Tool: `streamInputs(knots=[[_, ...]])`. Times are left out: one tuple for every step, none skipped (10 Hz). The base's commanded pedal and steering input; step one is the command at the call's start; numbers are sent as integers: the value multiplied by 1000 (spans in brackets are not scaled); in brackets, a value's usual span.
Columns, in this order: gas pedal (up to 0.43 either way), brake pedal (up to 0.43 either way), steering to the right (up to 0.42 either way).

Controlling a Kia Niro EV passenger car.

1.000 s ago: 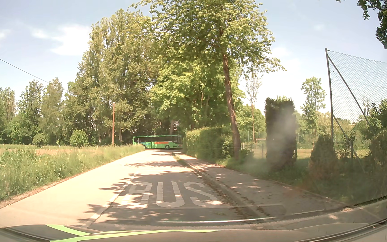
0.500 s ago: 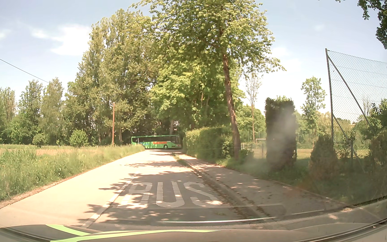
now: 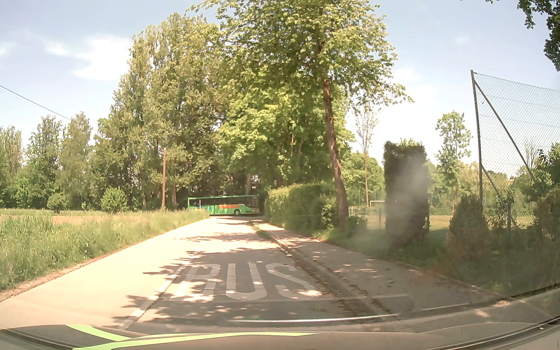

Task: Follow the waypoints while adhering to traffic rules and regulations

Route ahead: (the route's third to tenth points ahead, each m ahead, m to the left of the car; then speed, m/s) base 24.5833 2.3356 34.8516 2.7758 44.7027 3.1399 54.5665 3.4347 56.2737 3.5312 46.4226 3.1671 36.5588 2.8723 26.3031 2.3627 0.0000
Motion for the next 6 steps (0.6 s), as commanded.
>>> streamInputs(knots=[[0, 305, -89], [0, 311, -89], [0, 317, -89], [0, 323, -89], [0, 329, -89], [0, 348, -89]])
